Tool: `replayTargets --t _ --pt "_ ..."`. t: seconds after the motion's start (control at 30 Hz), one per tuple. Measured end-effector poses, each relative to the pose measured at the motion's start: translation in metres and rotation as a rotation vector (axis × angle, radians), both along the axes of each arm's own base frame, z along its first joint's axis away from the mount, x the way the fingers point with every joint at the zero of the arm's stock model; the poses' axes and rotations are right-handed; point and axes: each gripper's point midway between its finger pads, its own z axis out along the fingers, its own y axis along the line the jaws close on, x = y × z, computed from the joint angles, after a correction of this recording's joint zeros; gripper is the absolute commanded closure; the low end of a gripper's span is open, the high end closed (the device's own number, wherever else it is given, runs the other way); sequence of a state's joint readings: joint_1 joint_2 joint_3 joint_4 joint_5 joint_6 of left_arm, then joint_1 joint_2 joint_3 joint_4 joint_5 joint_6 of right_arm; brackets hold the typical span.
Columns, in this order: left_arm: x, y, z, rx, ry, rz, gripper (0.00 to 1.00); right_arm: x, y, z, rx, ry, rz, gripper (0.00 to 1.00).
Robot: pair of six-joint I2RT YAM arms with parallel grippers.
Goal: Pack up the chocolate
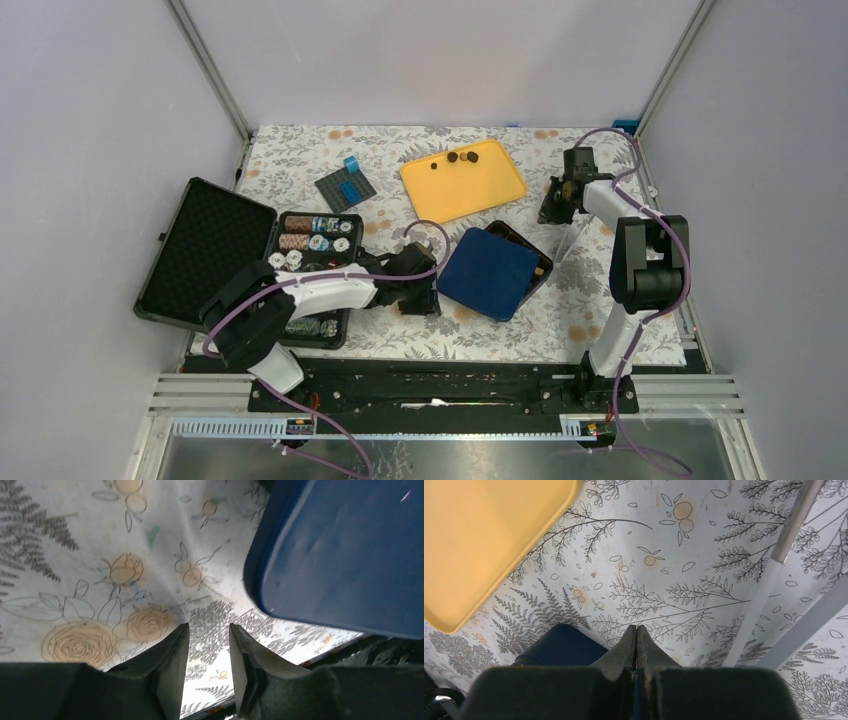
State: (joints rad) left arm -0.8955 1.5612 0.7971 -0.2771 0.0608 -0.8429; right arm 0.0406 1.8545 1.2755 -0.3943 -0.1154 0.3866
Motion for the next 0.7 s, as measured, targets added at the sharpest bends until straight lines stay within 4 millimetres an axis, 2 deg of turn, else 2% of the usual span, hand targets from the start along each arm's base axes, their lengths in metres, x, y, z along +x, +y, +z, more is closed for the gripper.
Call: replayTargets --t 0.1,0.4,0.7 --pt "0.009 -0.008 0.002 -0.007 -0.018 0.006 0.62 -0.002 0.001 -0.005 0.008 0.000 0.009 0.96" --pt "0.027 -0.029 0.001 -0.014 -0.034 -0.003 0.62 -0.038 0.007 -0.037 0.041 0.096 0.026 0.96" --pt "0.047 -0.046 0.026 -0.038 -0.105 -0.022 0.62 -0.066 0.020 -0.036 0.116 0.100 0.060 0.96"
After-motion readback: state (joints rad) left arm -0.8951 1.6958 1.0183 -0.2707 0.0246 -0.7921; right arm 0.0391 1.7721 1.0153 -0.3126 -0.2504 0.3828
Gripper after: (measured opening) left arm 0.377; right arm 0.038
